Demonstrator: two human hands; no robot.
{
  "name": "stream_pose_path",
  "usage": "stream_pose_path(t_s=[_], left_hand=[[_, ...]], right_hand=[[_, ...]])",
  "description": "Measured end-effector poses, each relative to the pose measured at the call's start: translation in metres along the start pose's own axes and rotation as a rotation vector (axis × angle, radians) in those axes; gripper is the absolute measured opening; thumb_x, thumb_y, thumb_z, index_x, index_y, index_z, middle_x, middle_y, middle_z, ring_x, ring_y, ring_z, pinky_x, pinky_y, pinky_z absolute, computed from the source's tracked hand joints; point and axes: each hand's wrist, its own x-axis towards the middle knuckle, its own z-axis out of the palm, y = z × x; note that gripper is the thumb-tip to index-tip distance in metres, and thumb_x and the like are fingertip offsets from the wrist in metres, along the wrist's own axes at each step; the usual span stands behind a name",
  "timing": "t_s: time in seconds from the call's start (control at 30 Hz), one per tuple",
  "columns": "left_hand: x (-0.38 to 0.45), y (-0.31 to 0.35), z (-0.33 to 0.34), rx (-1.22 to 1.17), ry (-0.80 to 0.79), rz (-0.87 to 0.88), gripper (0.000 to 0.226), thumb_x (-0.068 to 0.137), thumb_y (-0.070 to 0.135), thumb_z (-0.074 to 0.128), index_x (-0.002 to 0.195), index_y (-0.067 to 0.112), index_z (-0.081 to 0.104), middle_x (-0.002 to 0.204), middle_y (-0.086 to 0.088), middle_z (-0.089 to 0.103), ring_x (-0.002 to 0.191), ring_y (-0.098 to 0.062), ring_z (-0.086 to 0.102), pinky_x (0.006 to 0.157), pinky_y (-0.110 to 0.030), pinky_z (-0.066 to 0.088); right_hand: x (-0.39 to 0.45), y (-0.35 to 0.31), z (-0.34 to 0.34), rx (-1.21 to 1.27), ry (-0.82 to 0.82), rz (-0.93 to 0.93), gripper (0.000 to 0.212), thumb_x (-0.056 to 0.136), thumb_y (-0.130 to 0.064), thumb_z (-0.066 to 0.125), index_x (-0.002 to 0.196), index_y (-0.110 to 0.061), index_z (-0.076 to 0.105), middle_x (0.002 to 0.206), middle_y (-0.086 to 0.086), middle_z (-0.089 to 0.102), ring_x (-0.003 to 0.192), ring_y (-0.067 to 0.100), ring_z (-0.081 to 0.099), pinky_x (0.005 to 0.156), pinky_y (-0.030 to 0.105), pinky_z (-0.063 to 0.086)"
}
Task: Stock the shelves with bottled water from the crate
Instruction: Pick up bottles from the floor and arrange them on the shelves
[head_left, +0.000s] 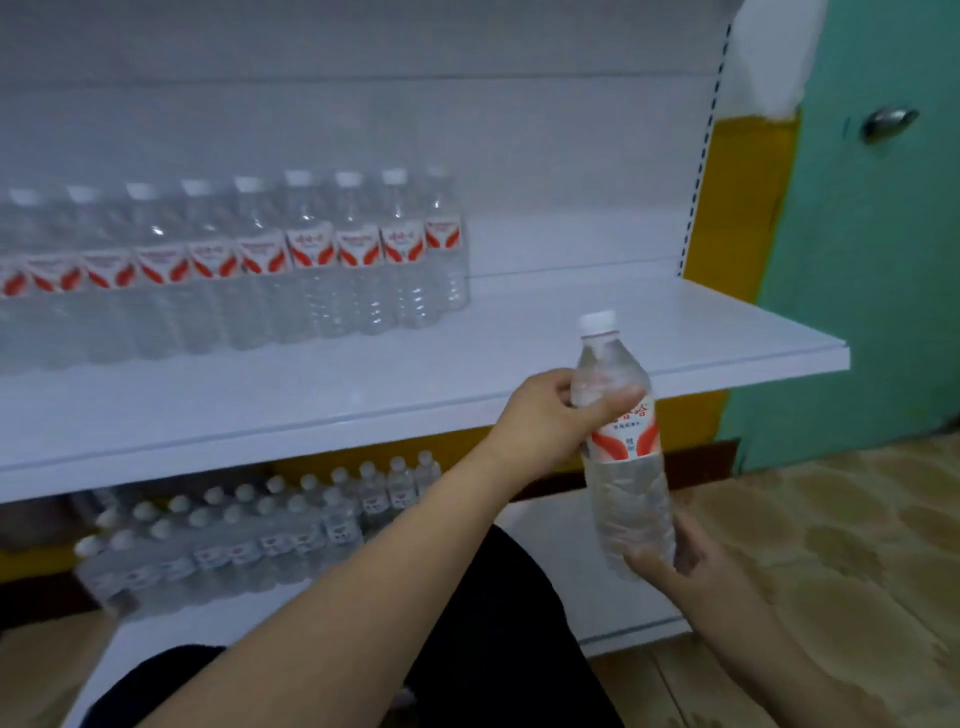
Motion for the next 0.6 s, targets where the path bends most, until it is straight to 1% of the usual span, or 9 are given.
stream_pose_path(t_s=[0.1, 0.17, 0.27, 0.33, 0.4, 0.47, 0.5, 0.57, 0.6], left_hand=[[0.012, 0.044, -0.042, 0.054, 0.091, 0.091, 0.050, 0.081, 0.042, 0.075, 0.123, 0.018, 0.062, 0.112, 0.004, 0.070, 0.091, -0.007, 0.069, 0.078, -0.025, 0.059], [0.020, 0.070, -0.071, 0.083, 0.145, 0.154, 0.051, 0.080, 0.039, 0.076, 0.123, 0.017, 0.061, 0.112, 0.004, 0.069, 0.093, -0.009, 0.069, 0.079, -0.028, 0.060], [0.034, 0.098, -0.112, 0.141, 0.188, 0.219, 0.042, 0.081, 0.038, 0.075, 0.116, 0.022, 0.060, 0.107, 0.009, 0.068, 0.093, -0.008, 0.069, 0.076, -0.026, 0.060], [0.046, 0.106, -0.133, 0.170, 0.216, 0.237, 0.043, 0.080, 0.038, 0.076, 0.117, 0.024, 0.058, 0.105, 0.011, 0.066, 0.093, -0.005, 0.067, 0.078, -0.026, 0.059], [0.062, 0.108, -0.148, 0.224, 0.253, 0.247, 0.050, 0.079, 0.037, 0.078, 0.122, 0.025, 0.054, 0.109, 0.012, 0.064, 0.096, -0.005, 0.065, 0.084, -0.029, 0.058], [0.079, 0.105, -0.158, 0.289, 0.281, 0.243, 0.074, 0.077, 0.035, 0.080, 0.139, 0.029, 0.039, 0.116, 0.011, 0.058, 0.101, -0.009, 0.062, 0.087, -0.029, 0.055], [0.088, 0.101, -0.161, 0.312, 0.284, 0.248, 0.089, 0.078, 0.033, 0.080, 0.148, 0.034, 0.025, 0.116, 0.011, 0.056, 0.100, -0.008, 0.061, 0.086, -0.026, 0.053], [0.105, 0.087, -0.166, 0.346, 0.277, 0.292, 0.110, 0.079, 0.027, 0.079, 0.153, 0.043, -0.002, 0.112, 0.013, 0.053, 0.093, -0.003, 0.057, 0.077, -0.012, 0.047], [0.114, 0.078, -0.168, 0.365, 0.276, 0.314, 0.113, 0.080, 0.024, 0.079, 0.152, 0.045, -0.006, 0.114, 0.014, 0.052, 0.094, -0.001, 0.056, 0.072, -0.008, 0.044]], right_hand=[[0.033, -0.048, 0.015, -0.107, -0.011, -0.143, 0.048, 0.079, -0.018, 0.077, 0.116, -0.040, 0.055, 0.103, -0.028, 0.070, 0.096, -0.006, 0.066, 0.076, 0.012, 0.053], [0.055, -0.077, 0.023, -0.151, -0.024, -0.221, 0.048, 0.081, -0.013, 0.075, 0.113, -0.043, 0.055, 0.099, -0.031, 0.070, 0.094, -0.007, 0.066, 0.075, 0.013, 0.053], [0.093, -0.112, 0.040, -0.220, -0.040, -0.272, 0.043, 0.082, -0.029, 0.075, 0.113, -0.049, 0.052, 0.099, -0.038, 0.064, 0.092, -0.006, 0.064, 0.072, 0.011, 0.049], [0.122, -0.127, 0.051, -0.303, -0.040, -0.289, 0.050, 0.081, -0.039, 0.074, 0.123, -0.048, 0.048, 0.110, -0.033, 0.060, 0.099, -0.002, 0.059, 0.084, 0.021, 0.048], [0.153, -0.136, 0.061, -0.356, -0.076, -0.310, 0.055, 0.081, -0.039, 0.075, 0.129, -0.043, 0.048, 0.113, -0.029, 0.059, 0.102, -0.003, 0.058, 0.088, 0.021, 0.046], [0.183, -0.141, 0.071, -0.393, -0.109, -0.308, 0.053, 0.081, -0.035, 0.076, 0.126, -0.040, 0.048, 0.109, -0.027, 0.058, 0.095, -0.007, 0.056, 0.079, 0.012, 0.042], [0.198, -0.141, 0.075, -0.411, -0.117, -0.289, 0.053, 0.080, -0.033, 0.078, 0.123, -0.037, 0.049, 0.108, -0.023, 0.059, 0.093, -0.006, 0.056, 0.075, 0.010, 0.040], [0.227, -0.136, 0.082, -0.463, -0.129, -0.246, 0.053, 0.076, -0.029, 0.082, 0.120, -0.033, 0.051, 0.108, -0.016, 0.060, 0.094, 0.002, 0.058, 0.072, 0.010, 0.040], [0.240, -0.131, 0.084, -0.494, -0.134, -0.238, 0.054, 0.074, -0.028, 0.083, 0.119, -0.031, 0.052, 0.110, -0.014, 0.062, 0.097, 0.005, 0.060, 0.072, 0.011, 0.041]])
